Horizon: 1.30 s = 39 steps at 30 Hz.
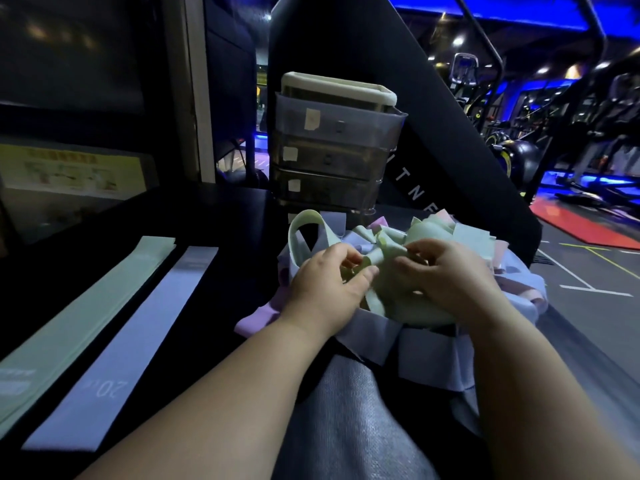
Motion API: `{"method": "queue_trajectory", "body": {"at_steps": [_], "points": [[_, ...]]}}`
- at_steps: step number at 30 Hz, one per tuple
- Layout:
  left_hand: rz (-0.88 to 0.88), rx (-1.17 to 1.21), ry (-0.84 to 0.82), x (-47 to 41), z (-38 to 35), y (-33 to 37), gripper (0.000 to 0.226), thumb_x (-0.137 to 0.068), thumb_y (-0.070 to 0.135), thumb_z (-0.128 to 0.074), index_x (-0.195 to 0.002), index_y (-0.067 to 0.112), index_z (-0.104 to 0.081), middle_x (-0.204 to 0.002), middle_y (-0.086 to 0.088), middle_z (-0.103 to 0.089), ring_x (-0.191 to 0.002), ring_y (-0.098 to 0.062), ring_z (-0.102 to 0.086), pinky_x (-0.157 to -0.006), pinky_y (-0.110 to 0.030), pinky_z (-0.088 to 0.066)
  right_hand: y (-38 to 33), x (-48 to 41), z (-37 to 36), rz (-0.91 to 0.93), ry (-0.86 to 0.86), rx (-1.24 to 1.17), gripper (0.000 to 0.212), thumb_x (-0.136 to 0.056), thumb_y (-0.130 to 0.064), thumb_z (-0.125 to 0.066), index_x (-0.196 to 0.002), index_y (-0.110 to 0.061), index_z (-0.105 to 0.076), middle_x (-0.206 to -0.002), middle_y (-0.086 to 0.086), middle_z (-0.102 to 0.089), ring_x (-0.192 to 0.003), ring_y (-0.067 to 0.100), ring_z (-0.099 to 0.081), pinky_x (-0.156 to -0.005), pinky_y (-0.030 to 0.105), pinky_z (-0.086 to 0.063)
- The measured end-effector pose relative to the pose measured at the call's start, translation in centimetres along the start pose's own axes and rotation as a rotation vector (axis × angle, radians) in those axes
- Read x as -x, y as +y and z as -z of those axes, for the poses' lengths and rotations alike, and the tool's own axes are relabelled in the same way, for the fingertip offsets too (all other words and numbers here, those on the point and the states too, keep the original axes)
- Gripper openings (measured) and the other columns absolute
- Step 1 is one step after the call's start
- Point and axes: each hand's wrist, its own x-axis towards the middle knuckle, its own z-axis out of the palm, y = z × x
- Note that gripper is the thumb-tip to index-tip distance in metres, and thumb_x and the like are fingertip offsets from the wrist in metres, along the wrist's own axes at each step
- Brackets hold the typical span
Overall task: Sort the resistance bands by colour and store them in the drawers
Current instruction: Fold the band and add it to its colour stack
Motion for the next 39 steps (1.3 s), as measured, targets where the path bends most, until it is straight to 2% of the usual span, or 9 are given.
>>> {"method": "queue_trajectory", "body": {"at_steps": [6, 10, 13, 16, 23, 26, 30, 34, 39], "points": [[-0.021, -0.018, -0.052, 0.1, 0.6, -0.1, 0.003, -0.092, 0.02, -0.06, -0.091, 0.022, -0.061, -0.088, 0.006, -0.061, -0.092, -0.019, -0.059, -0.076, -0.025, -0.041, -0.1, 0.4, 0.6, 0.056, 0.092, -0.325, 0.017, -0.091, -0.032, -0.062, -0.074, -0.031, -0.066, -0.066, -0.01, -0.064, -0.07, 0.012, -0.06, -0.07, 0.031, -0.048], [0.029, 0.044, -0.039, 0.1, 1.0, 0.0, 0.012, -0.086, 0.022, -0.064, -0.082, 0.029, -0.055, -0.08, 0.012, -0.061, -0.086, -0.014, -0.06, -0.078, -0.024, -0.046, -0.3, 0.6, 1.0, 0.002, 0.117, -0.662, 0.016, -0.094, -0.028, -0.059, -0.083, -0.027, -0.07, -0.064, -0.012, -0.065, -0.062, 0.011, -0.059, -0.066, 0.03, -0.047], [0.047, 0.247, -0.01, 0.4, 1.4, 0.5, 0.02, -0.071, 0.028, -0.06, -0.091, 0.028, -0.058, -0.091, 0.014, -0.067, -0.089, -0.01, -0.063, -0.086, -0.028, -0.051, -0.8, 1.1, 1.4, -0.002, 0.076, -0.836, 0.012, -0.088, -0.036, -0.062, -0.089, -0.03, -0.073, -0.073, -0.007, -0.067, -0.061, 0.012, -0.059, -0.062, 0.031, -0.046], [0.032, 0.44, 0.021, 0.6, 1.8, 1.0, 0.033, -0.067, 0.031, -0.052, -0.1, 0.032, -0.059, -0.1, 0.014, -0.066, -0.099, -0.009, -0.06, -0.089, -0.03, -0.049, -1.5, 1.6, 1.5, 0.058, 0.017, -0.904, 0.013, -0.095, -0.022, -0.061, -0.091, -0.026, -0.073, -0.073, -0.007, -0.068, -0.064, 0.01, -0.058, -0.06, 0.026, -0.046], [-0.031, 0.695, -0.14, 0.9, 1.9, 1.1, 0.04, -0.089, 0.029, -0.059, -0.129, 0.03, -0.054, -0.108, 0.004, -0.069, -0.104, -0.006, -0.063, -0.093, -0.019, -0.048, -3.2, 2.8, 0.8, 0.275, -0.206, -0.838, 0.013, -0.093, -0.013, -0.061, -0.098, -0.021, -0.07, -0.08, -0.006, -0.069, -0.073, 0.002, -0.061, -0.064, 0.015, -0.048], [-0.04, 0.732, -0.129, 0.6, 2.0, 1.0, 0.017, -0.097, 0.018, -0.056, -0.11, 0.025, -0.064, -0.092, 0.009, -0.072, -0.09, -0.005, -0.065, -0.082, -0.022, -0.051, -3.3, 2.7, 0.7, 0.274, -0.177, -0.809, 0.011, -0.089, -0.016, -0.066, -0.094, -0.025, -0.071, -0.081, -0.006, -0.069, -0.073, 0.003, -0.062, -0.065, 0.017, -0.049], [-0.034, 0.699, -0.041, 0.5, 2.0, 1.3, 0.02, -0.098, 0.009, -0.052, -0.093, 0.023, -0.065, -0.077, 0.016, -0.068, -0.076, 0.001, -0.06, -0.073, -0.017, -0.046, -3.1, 2.4, -0.5, 0.364, 0.035, -0.515, 0.018, -0.08, -0.036, -0.065, -0.092, -0.05, -0.065, -0.084, -0.019, -0.067, -0.077, 0.001, -0.063, -0.07, 0.022, -0.05], [0.048, 0.681, 0.127, 0.0, 2.1, 1.0, 0.017, -0.086, 0.022, -0.057, -0.082, 0.034, -0.067, -0.072, 0.013, -0.067, -0.073, -0.011, -0.061, -0.068, -0.036, -0.051, -2.8, 2.3, -1.0, 0.381, 0.162, -0.378, 0.044, -0.075, -0.048, -0.076, -0.104, -0.035, -0.045, -0.072, -0.007, -0.062, -0.061, 0.004, -0.056, -0.056, 0.018, -0.042], [0.083, 0.738, 0.368, -0.9, 3.2, 0.4, 0.016, -0.073, 0.029, -0.052, -0.069, 0.039, -0.065, -0.071, 0.007, -0.062, -0.073, -0.017, -0.057, -0.072, -0.038, -0.048, -1.6, 2.2, 0.4, 0.227, -0.082, -0.238, 0.071, -0.049, -0.052, -0.085, -0.104, -0.041, -0.043, -0.092, -0.015, -0.064, -0.077, -0.001, -0.06, -0.065, 0.018, -0.047]]}}
